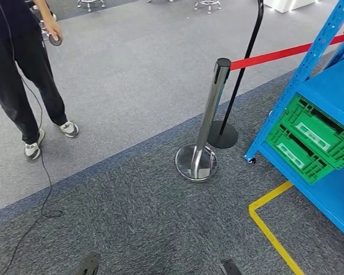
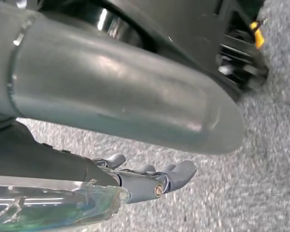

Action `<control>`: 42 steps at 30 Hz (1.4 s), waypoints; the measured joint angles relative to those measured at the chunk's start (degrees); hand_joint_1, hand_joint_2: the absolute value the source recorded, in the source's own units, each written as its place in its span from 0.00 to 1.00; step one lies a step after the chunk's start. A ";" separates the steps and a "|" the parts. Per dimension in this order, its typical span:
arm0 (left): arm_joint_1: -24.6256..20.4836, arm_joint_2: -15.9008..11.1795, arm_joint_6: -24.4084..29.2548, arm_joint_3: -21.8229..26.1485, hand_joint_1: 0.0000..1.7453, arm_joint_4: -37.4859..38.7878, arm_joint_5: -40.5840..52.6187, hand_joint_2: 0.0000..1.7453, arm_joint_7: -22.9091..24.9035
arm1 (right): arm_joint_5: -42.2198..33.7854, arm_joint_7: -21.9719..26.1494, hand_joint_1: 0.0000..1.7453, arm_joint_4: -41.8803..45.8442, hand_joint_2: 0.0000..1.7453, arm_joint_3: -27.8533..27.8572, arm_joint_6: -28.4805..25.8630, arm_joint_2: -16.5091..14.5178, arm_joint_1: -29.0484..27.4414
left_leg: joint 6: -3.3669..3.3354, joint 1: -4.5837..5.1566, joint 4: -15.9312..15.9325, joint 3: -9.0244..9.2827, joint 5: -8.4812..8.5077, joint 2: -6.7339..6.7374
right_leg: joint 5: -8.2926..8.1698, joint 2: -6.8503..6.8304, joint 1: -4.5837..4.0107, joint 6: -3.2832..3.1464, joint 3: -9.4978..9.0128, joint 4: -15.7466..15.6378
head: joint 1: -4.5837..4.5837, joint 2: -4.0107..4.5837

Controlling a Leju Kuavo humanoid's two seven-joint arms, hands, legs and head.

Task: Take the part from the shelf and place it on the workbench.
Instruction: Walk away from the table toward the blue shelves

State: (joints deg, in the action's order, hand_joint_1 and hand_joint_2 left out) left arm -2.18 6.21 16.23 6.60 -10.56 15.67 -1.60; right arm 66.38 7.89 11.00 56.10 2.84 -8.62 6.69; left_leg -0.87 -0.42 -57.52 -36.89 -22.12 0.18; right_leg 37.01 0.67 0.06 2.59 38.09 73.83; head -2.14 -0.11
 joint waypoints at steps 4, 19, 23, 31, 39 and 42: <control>0.00 0.08 -0.34 0.00 0.00 0.00 0.18 0.00 0.00 | -0.12 0.00 0.00 0.01 0.00 0.01 0.20 0.05 -0.33 | 0.46 -0.07 -0.02 1.66 -1.20 1.55 | -6.94 -1.83 0.22 0.18 -2.18 -8.16 | -0.07 0.00; 0.10 0.14 -0.80 0.00 0.00 0.00 0.57 0.00 0.01 | -0.31 -0.02 0.00 0.01 0.00 0.01 0.80 0.11 -0.20 | 2.27 -0.18 -8.90 -1.39 -4.69 -1.14 | -10.38 4.02 0.21 -2.23 -5.49 -14.84 | 0.14 0.00; -0.01 0.13 -0.80 0.00 0.00 0.00 0.60 0.00 0.02 | -0.31 -0.02 0.00 0.01 0.00 0.01 0.81 0.11 -0.17 | 1.84 -0.44 -0.28 2.66 -2.61 -4.62 | -10.19 6.44 0.33 -1.02 -4.89 -14.87 | 0.10 0.00; 0.10 0.04 -0.80 0.00 0.00 0.00 1.11 0.00 0.02 | -0.34 -0.03 0.00 0.01 0.00 0.01 1.21 0.16 -0.42 | -0.11 -0.07 0.48 3.64 -2.94 0.87 | -2.53 -0.11 0.41 0.85 3.06 0.56 | -0.39 0.00; -0.01 0.15 -1.05 -0.02 0.00 0.00 1.33 0.00 -0.16 | -0.29 -0.48 0.00 0.01 0.00 0.01 0.81 0.18 -0.42 | 1.54 0.40 0.30 4.89 -3.75 4.87 | -10.27 -3.18 0.05 -0.46 -5.06 -15.07 | -0.16 0.00; -0.13 0.19 -1.27 -0.03 0.00 0.00 1.41 0.00 -0.43 | -0.12 -1.49 0.00 0.01 0.00 0.01 -0.35 0.19 -0.68 | 2.61 0.01 -1.65 4.31 -5.49 3.32 | -10.70 -1.46 0.33 -1.52 -5.27 -15.37 | 0.00 0.00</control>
State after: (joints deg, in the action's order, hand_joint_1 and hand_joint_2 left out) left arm -2.31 6.40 14.96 6.57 -10.56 17.08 -2.03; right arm 66.26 6.40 11.02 56.11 2.50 -8.43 6.01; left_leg 1.74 -0.41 -59.17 -32.58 -27.61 3.50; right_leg 26.32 -0.79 0.38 1.07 32.82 58.46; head -2.15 -0.11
